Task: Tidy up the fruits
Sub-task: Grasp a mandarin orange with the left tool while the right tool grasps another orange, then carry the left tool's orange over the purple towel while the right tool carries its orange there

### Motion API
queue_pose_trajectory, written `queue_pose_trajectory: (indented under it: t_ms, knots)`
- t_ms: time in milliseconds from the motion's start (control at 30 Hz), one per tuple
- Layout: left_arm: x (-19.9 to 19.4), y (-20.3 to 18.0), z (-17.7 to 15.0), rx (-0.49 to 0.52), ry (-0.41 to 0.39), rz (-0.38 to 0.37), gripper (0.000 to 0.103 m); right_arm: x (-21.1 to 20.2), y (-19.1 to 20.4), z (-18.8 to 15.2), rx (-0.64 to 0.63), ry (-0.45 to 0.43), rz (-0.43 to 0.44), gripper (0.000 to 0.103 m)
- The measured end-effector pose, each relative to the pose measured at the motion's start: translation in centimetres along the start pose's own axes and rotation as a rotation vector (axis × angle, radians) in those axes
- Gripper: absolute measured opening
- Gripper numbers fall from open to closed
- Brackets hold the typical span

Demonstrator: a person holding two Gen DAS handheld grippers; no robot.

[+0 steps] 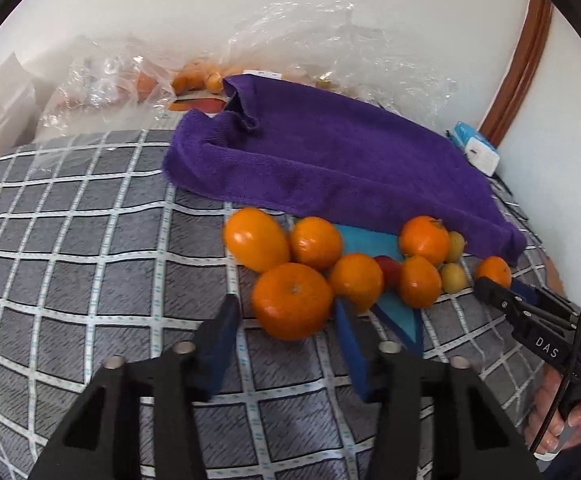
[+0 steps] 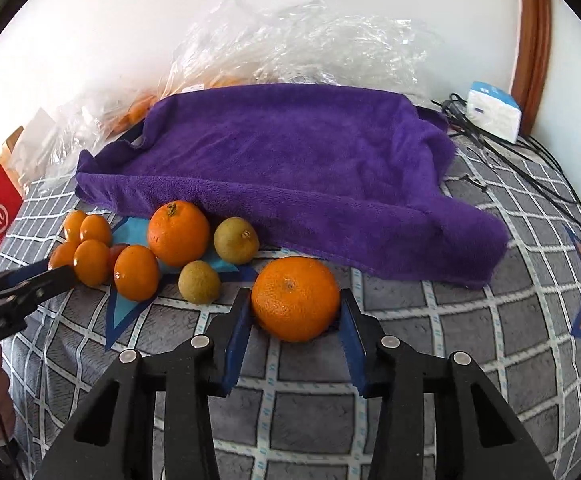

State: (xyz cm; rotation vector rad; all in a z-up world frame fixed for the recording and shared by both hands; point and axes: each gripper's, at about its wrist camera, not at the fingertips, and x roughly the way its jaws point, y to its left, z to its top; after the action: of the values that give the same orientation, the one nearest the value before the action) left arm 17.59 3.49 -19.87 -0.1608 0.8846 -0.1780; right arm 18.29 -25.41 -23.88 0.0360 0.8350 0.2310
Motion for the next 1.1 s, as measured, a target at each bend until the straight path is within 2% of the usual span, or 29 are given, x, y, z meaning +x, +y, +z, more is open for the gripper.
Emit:
queue_pose_trajectory:
  t_ms: [200,500,667,767,933,1100]
  knots:
    - [-0.7,0.7,-0.6,-0.013,0.012,0.024,0.038,-1.6,-1.3,-1.1,0.033,-0.013,-0.009,0.042]
    - [-0.5,0.8,-1.0,-0.028,-0.035,0.039,0.043,-1.5,-1.5,-2.1,0.026,0.008,-0.014,0.046]
    - [-0.6,0.7,-1.0,-0.011,-0.032,0.033,0.038,-1.5,-1.2,-1.8,0.024,-0.003,-0.034,0.042]
    - [-1.8,0.6,-1.1,0.0,-0.045,0.048,0.038,-2.1,-1.2,-1.8,0.051,-0.005,-0.002,0.042]
    - [-4.5,0.8,-1.1,-0.039,-0.059,0.057,0.038,-3.9,-0.8,-1.6,0.047,-0.026,-0.004,0.042]
    - [-6.9,0.0,-0.4,-0.029,-0.082,0.082,0.038,-6.0,-0.9,-0.6,0.052,-0.055,-0.011,0.042]
